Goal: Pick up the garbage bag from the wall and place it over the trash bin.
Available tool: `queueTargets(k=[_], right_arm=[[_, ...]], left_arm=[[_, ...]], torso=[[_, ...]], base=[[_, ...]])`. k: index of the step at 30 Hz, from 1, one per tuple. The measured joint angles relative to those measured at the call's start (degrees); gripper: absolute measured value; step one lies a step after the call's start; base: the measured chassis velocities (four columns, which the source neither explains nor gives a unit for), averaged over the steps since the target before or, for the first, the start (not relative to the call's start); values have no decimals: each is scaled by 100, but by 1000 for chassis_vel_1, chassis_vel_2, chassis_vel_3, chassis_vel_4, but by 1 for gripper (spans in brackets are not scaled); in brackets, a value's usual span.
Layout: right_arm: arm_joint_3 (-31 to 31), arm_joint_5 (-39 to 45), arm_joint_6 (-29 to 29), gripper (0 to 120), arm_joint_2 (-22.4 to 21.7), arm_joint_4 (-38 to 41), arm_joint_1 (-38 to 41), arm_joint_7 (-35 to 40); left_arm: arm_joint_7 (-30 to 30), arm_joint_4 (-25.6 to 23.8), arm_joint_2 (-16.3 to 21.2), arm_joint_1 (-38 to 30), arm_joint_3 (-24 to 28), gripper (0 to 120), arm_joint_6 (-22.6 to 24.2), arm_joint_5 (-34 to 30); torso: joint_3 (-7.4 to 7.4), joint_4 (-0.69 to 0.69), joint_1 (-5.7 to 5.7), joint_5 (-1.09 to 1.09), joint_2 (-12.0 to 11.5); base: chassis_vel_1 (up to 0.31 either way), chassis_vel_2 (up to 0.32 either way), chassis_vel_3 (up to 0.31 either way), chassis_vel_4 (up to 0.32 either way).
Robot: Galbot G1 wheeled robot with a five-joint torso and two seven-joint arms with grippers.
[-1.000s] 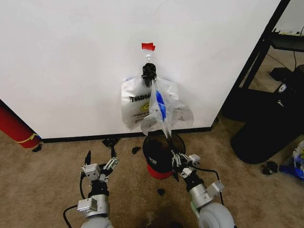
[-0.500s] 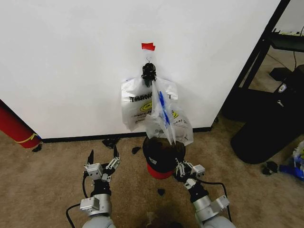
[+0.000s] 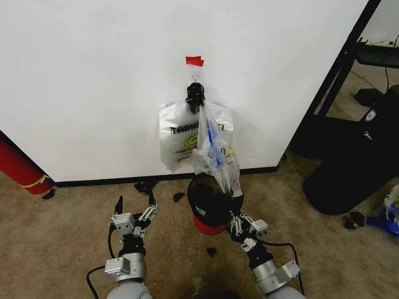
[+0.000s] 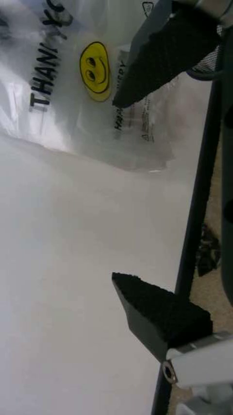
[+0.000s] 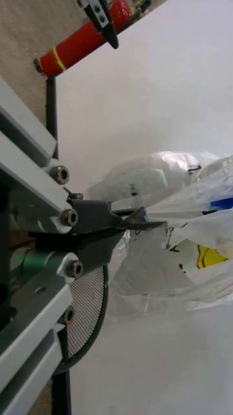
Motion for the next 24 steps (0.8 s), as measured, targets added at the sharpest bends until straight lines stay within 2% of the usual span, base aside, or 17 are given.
queueTargets(k=[1,2,4,6,16,20,24], right_arm=[[-1,1,0,0,0,-1,1,0],[42,-54,105,0,24,-39,-28,-24],[144,-159,305,0,61,-122,-155,-55],[189,-183,368,0,68,-131,-162,-60],[208,-61,243,0,-76,37,110,4],[152,122,51,0,-270,147,433,8],[46,359,-213,0,-543,151,942,55]], left_arm=[[0,0,0,0,0,100,0,0],[-2,32,-1,-20,14,100,0,0],[-6,93,-2,-67,44,100,0,0],[-7,104,1,-90,56,100,0,0],[-15,51,64,-145,128,100,47,-3],[-17,-110,239,-230,238,100,180,-111],[-13,-379,617,-534,416,100,437,-408]], torso=[[0,0,0,0,0],[0,6,0,2,0],[1,-4,0,-3,0],[0,-1,0,2,0],[0,0,0,0,0],[0,1,0,0,0],[0,1,0,0,0]], base=[[0,0,0,0],[0,0,0,0],[0,0,0,0],[0,0,0,0],[0,0,0,0],[0,0,0,0],[0,0,0,0]])
